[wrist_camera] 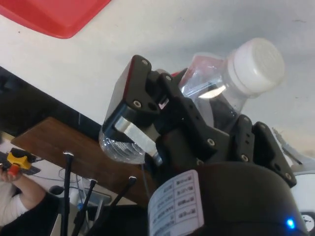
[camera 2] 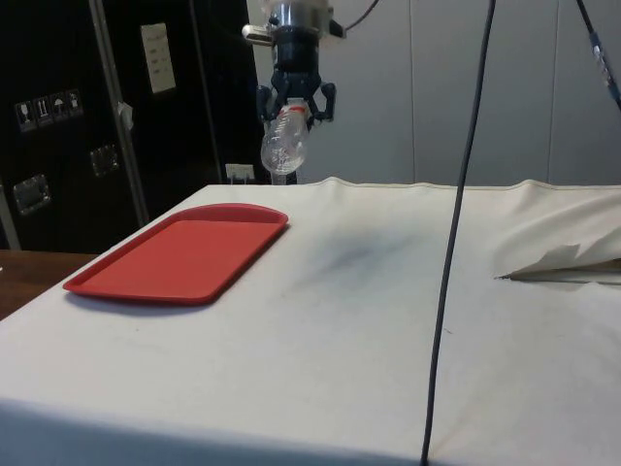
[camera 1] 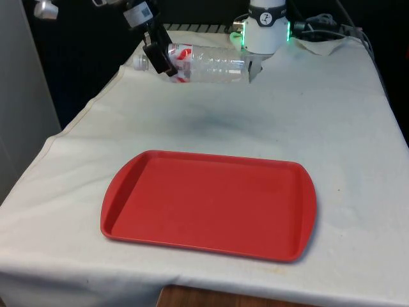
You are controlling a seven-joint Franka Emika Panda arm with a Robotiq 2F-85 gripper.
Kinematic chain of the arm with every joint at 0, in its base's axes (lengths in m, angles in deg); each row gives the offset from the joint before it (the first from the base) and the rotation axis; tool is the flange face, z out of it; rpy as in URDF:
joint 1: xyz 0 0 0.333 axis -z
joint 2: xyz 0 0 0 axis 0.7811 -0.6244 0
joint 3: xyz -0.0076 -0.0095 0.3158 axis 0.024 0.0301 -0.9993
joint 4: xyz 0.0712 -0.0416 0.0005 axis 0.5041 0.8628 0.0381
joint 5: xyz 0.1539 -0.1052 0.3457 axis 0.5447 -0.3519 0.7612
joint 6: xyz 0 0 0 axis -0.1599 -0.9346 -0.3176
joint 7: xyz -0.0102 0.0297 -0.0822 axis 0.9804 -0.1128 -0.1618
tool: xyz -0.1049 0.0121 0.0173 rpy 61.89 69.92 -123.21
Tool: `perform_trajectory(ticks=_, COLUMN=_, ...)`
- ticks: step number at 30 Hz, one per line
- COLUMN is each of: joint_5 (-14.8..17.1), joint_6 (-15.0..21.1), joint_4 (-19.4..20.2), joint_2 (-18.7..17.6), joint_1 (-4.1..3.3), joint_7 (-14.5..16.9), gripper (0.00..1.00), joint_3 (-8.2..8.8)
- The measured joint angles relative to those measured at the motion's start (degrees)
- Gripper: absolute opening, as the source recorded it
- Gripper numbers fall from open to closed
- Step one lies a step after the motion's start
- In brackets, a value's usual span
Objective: Place the bottle upright on the tray.
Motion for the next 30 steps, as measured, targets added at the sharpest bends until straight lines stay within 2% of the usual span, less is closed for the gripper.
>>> perform_trajectory(ticks=19, joint_5=-4.30, joint_6=-0.29, joint_4=-3.61, joint_2=0.69, joint_1=-0.23, joint_7=-4.87, gripper=0.07, joint_3=0.11)
perform_trajectory(ticks=30, joint_5=-7.28, joint_6=0.17, joint_4=-6.59, joint_2=-0.52, joint_1=-0.57, joint_7=-8.54, gripper=0.07, joint_3=0.11)
